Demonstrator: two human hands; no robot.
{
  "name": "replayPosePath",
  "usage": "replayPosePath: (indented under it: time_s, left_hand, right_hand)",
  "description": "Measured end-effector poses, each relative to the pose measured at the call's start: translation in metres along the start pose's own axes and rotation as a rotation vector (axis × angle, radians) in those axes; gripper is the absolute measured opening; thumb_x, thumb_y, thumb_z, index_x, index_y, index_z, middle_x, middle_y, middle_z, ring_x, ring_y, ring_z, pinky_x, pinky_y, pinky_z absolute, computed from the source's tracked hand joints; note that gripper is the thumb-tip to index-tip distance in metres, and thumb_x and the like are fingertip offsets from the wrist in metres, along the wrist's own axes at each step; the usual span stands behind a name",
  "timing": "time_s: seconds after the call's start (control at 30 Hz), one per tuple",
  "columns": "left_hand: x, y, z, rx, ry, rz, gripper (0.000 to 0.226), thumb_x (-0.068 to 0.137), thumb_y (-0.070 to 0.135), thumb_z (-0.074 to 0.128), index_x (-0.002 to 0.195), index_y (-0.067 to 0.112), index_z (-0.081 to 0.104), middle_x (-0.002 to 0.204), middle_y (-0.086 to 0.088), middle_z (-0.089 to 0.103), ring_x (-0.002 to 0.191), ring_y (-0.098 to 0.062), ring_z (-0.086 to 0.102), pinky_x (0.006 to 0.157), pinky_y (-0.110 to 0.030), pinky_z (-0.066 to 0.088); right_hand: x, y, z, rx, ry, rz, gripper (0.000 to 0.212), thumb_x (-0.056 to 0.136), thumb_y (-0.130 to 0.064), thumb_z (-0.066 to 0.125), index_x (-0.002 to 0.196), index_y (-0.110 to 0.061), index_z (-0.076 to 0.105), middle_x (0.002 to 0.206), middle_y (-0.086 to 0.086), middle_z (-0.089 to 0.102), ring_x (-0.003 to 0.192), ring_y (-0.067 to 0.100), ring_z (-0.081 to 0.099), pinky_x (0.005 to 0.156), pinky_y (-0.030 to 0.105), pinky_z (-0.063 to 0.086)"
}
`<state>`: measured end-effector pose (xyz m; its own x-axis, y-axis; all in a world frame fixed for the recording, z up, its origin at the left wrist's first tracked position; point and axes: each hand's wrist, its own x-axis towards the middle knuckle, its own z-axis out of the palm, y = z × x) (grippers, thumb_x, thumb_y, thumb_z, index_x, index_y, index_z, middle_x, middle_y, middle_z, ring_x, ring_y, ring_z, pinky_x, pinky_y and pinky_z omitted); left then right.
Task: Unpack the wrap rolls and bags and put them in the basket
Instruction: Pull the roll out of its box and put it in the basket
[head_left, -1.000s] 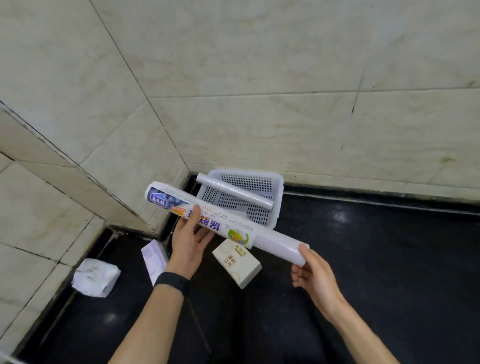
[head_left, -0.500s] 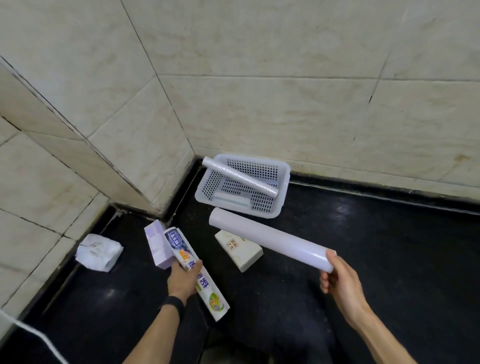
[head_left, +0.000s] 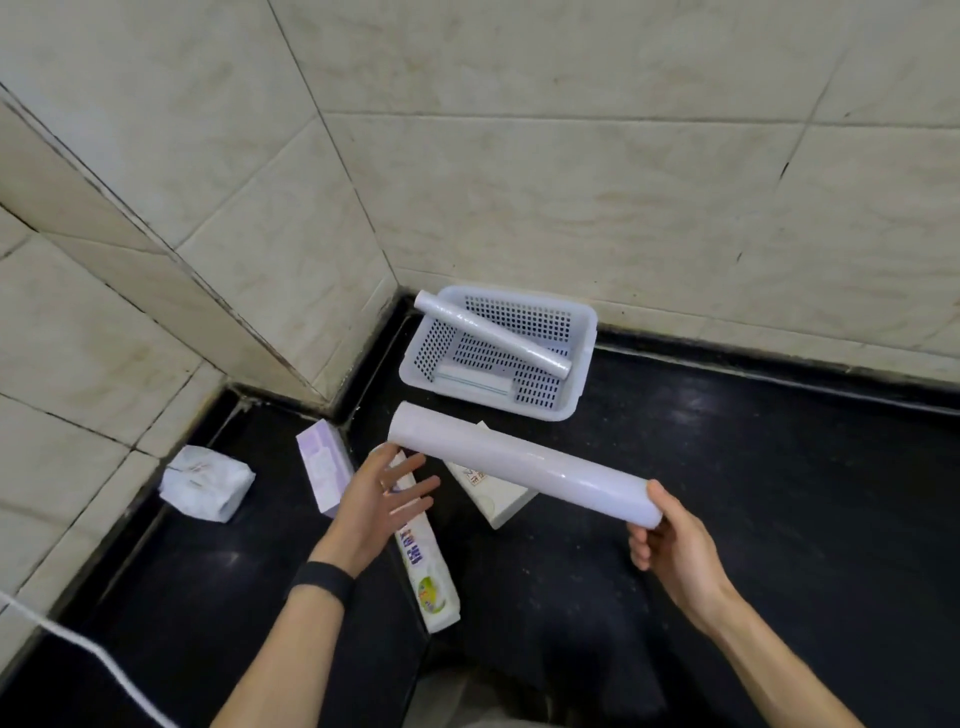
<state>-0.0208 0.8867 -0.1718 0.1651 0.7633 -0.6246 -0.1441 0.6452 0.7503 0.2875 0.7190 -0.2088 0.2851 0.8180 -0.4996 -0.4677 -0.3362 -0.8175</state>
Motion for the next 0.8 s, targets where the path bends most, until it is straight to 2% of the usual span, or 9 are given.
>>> replayPosePath:
  time_s: [0.07,0.13,0.27,0.37,0.43,0.5,0.57,0.67,0.8]
  left_hand:
    - [0.007,0.024,0.002,-0.056,-0.038,0.034,0.046,0.088,0.05,0.065,0.127,0.026,0.063,0.124,-0.012,0.068,0.106,-0.041,0.068,0.08,-0.045,0.06]
    - [0.02,0.047,0.007,-0.017,-0.064,0.054,0.047,0.086,0.054,0.066,0.126,0.028,0.065,0.125,-0.011,0.065,0.106,-0.037,0.069,0.079,-0.042,0.061]
    - [0.06,0.08,0.013,0.127,-0.061,0.094,0.036,0.088,0.028,0.071,0.124,0.024,0.064,0.129,-0.009,0.061,0.104,-0.029,0.071,0.074,-0.034,0.061]
    - [0.094,0.101,0.013,0.053,-0.067,0.103,0.049,0.08,0.03,0.076,0.127,0.024,0.063,0.13,-0.005,0.058,0.112,-0.03,0.065,0.075,-0.033,0.06]
    - [0.119,0.112,0.013,0.051,-0.068,0.131,0.054,0.079,0.033,0.076,0.131,0.025,0.061,0.131,-0.002,0.057,0.115,-0.028,0.063,0.075,-0.031,0.06]
    - [0.144,0.12,0.014,0.071,-0.063,0.154,0.053,0.086,0.031,0.073,0.136,0.026,0.057,0.131,0.0,0.057,0.118,-0.027,0.061,0.075,-0.03,0.06]
    - [0.167,0.125,0.016,0.092,-0.058,0.163,0.054,0.091,0.028,0.069,0.142,0.025,0.051,0.133,0.0,0.056,0.118,-0.025,0.06,0.077,-0.03,0.059]
    - [0.196,0.132,0.026,0.145,-0.032,0.17,0.055,0.094,0.024,0.066,0.146,0.022,0.046,0.132,-0.005,0.058,0.115,-0.021,0.061,0.082,-0.033,0.056]
    - [0.221,0.134,0.042,0.157,0.006,0.178,0.054,0.094,0.017,0.065,0.145,0.017,0.047,0.126,-0.008,0.062,0.105,-0.015,0.064,0.078,-0.031,0.056]
  right_hand:
    - [0.013,-0.007,0.007,-0.004,-0.014,-0.017,0.038,0.097,-0.042,0.055,0.1,-0.004,0.06,0.061,0.007,0.044,0.052,0.017,0.039,0.049,0.033,0.031]
    - [0.028,-0.016,0.016,-0.031,-0.036,-0.043,0.041,0.093,-0.046,0.061,0.099,-0.005,0.06,0.061,0.006,0.045,0.053,0.018,0.041,0.048,0.032,0.034]
    - [0.066,-0.03,0.035,-0.075,-0.032,-0.04,0.045,0.083,-0.055,0.066,0.097,-0.012,0.066,0.064,0.006,0.051,0.056,0.018,0.047,0.05,0.031,0.04]
    - [0.096,-0.037,0.05,-0.23,0.025,-0.04,0.047,0.078,-0.068,0.063,0.103,-0.029,0.072,0.081,0.001,0.066,0.067,0.013,0.06,0.06,0.029,0.049]
    - [0.118,-0.036,0.057,-0.386,0.112,-0.073,0.058,0.079,-0.074,0.058,0.123,-0.036,0.065,0.106,-0.009,0.068,0.09,0.005,0.065,0.078,0.028,0.052]
    - [0.14,-0.03,0.06,-0.523,0.254,-0.102,0.071,0.087,-0.068,0.057,0.145,-0.028,0.047,0.14,-0.002,0.052,0.121,0.011,0.055,0.101,0.033,0.045]
    - [0.157,-0.026,0.062,-0.601,0.343,-0.086,0.083,0.089,-0.062,0.059,0.156,-0.023,0.028,0.159,0.007,0.03,0.141,0.024,0.039,0.115,0.044,0.036]
    - [0.175,-0.024,0.067,-0.701,0.339,-0.057,0.088,0.094,-0.055,0.056,0.161,-0.025,0.007,0.167,0.006,0.011,0.153,0.028,0.015,0.122,0.049,0.02]
    - [0.188,-0.016,0.076,-0.821,0.289,-0.057,0.077,0.103,-0.05,0.039,0.16,-0.026,-0.008,0.169,0.0,0.001,0.154,0.028,0.008,0.124,0.044,0.012]
